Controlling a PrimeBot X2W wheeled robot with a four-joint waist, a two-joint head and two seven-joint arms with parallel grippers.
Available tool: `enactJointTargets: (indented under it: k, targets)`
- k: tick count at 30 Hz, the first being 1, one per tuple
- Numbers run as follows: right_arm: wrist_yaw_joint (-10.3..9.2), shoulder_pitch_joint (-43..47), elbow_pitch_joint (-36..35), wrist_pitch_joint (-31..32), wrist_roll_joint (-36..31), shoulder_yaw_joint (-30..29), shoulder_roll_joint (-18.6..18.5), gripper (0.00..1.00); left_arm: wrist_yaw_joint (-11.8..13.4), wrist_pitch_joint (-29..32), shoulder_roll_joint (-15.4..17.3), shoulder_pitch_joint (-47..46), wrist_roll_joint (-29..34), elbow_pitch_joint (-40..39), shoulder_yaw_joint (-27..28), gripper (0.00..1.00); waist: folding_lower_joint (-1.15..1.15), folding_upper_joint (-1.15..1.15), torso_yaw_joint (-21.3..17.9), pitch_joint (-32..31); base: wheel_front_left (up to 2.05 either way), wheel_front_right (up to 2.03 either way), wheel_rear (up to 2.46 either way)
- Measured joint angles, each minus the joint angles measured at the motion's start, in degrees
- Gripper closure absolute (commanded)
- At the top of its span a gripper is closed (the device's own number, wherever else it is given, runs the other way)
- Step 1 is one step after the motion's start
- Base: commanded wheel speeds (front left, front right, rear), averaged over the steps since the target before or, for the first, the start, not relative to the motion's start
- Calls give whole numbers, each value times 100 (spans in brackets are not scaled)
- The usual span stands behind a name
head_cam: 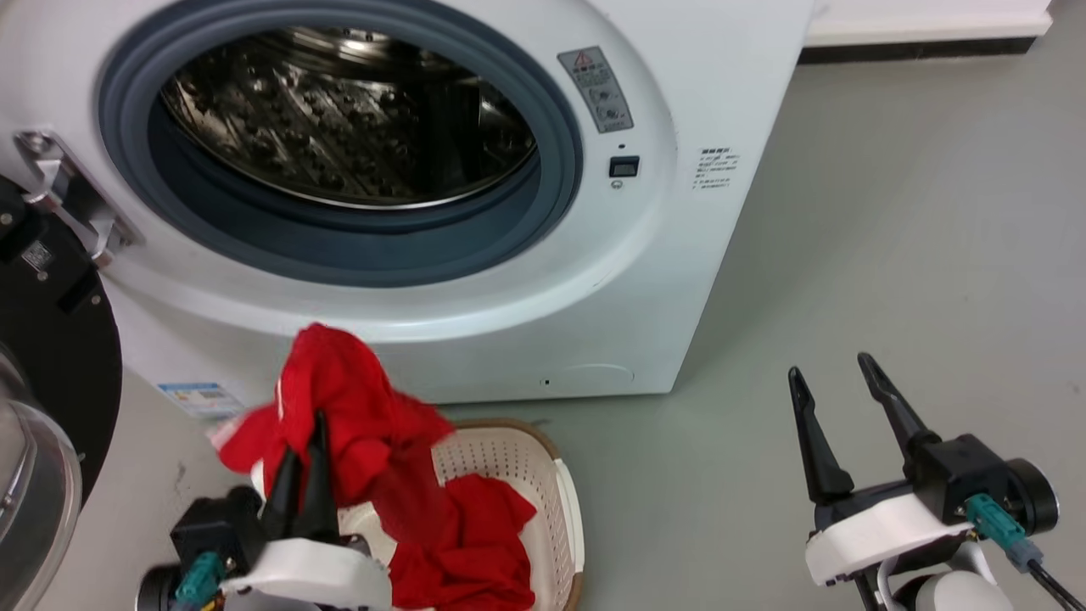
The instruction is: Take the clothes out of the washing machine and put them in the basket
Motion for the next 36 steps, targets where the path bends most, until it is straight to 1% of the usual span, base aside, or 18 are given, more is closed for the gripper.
enactJointTargets:
  k: [5, 8, 16, 22, 24, 28, 34, 35, 36]
  targets:
    - [0, -168, -15, -14, -5, 37, -1, 0, -10, -268, -81, 18, -220, 1001, 19, 100, 1, 0, 79, 320, 0, 0, 0]
    - [0, -303, -20, -31, -11, 80, -1, 0, -94, -410, -122, -146, -326, 1707, -1, 100, 1, 0, 114, 544, 0, 0, 0]
    - [0, -798, -83, -82, -21, 248, -1, 0, -315, -668, -190, -1304, -515, 3713, 2, 100, 1, 0, 90, 1373, 0, 0, 0]
    - [0, -1137, -57, -143, -46, 343, -1, 0, -466, -759, -138, -2375, -553, 5109, 118, 100, 2, 0, 13, 2118, 0, 0, 0]
    - [0, -1251, -14, -189, -35, 365, -2, 0, -508, -767, -115, -2708, -549, 5451, 147, 100, 2, 0, -23, 2352, 0, 0, 0]
    - [0, -1458, 58, -248, 13, 449, -2, 0, -503, -772, -48, -3285, -494, 5912, 229, 100, 2, 0, -115, 2755, 0, 0, 0]
    - [0, -1670, 192, -321, 94, 600, -1, 0, -457, -784, 238, -3724, -446, 6662, 346, 100, 2, 0, -347, 3124, 0, 0, 0]
    - [0, -1686, 223, -331, 103, 602, -2, 0, -457, -784, 256, -3773, -433, 6770, 331, 91, 2, 0, -389, 3149, 0, 0, 0]
    - [0, -1698, 258, -337, 105, 606, -3, 0, -456, -784, 255, -3808, -443, 6858, 347, 66, 2, 0, -428, 3170, 0, 0, 0]
